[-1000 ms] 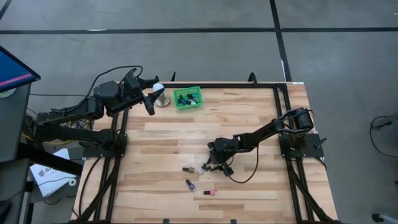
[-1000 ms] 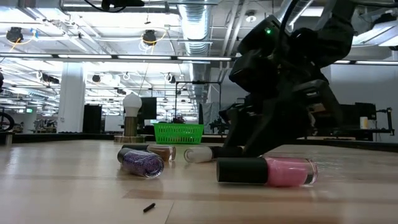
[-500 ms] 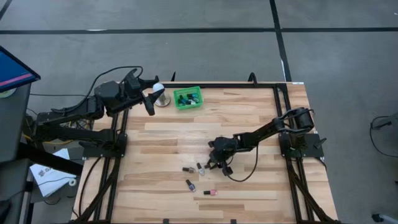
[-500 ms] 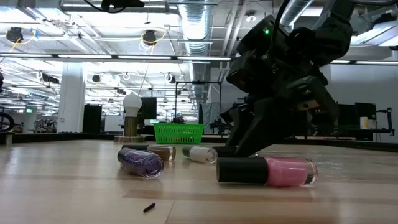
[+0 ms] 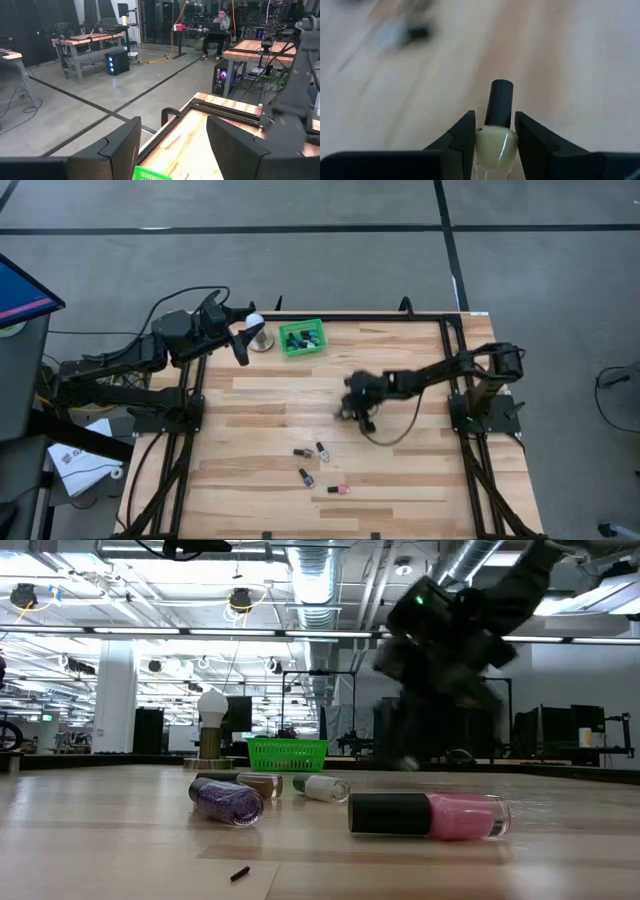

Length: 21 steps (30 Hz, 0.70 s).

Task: Pick & Place Nail Polish
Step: Put the yellow nail polish into the green bin

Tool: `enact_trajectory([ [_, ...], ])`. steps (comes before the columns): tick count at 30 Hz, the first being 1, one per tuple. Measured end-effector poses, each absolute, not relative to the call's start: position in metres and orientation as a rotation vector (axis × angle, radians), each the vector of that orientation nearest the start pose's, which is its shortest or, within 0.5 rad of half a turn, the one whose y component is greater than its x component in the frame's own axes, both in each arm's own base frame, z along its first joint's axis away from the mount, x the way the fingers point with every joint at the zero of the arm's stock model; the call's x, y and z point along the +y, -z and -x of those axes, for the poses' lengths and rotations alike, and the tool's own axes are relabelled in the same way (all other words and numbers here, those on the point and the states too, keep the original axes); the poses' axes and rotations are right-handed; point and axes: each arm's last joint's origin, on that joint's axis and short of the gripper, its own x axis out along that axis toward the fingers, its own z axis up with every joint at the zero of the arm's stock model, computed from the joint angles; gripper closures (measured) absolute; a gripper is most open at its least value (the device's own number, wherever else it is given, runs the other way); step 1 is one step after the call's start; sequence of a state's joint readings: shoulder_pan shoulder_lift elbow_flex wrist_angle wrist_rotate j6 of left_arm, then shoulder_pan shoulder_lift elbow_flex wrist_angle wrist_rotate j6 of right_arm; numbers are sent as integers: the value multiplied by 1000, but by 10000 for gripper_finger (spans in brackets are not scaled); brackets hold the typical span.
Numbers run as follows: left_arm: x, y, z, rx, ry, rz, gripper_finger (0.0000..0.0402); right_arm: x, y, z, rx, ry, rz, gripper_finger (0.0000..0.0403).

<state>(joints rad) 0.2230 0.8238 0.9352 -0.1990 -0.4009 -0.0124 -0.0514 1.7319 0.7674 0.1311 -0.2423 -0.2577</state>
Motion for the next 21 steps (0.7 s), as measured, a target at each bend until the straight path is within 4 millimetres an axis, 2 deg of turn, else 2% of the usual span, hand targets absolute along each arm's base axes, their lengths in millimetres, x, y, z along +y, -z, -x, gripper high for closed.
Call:
enact_trajectory([
  [5, 49, -376, -165, 85, -624, 4, 181, -46, -163, -334, 665, -153, 122, 299],
  [10, 49, -376, -165, 85, -624, 4, 181, -86, -198, -365, 572, -40, 120, 299],
  [16, 49, -376, -165, 88, -624, -1, 181, -132, -232, -406, 554, 66, 121, 299],
  [19, 49, -376, -165, 88, -624, -2, 181, -154, -237, -427, 585, 93, 105, 299],
  [21, 49, -376, -165, 89, -624, -3, 181, -164, -233, -442, 630, 97, 87, 299],
])
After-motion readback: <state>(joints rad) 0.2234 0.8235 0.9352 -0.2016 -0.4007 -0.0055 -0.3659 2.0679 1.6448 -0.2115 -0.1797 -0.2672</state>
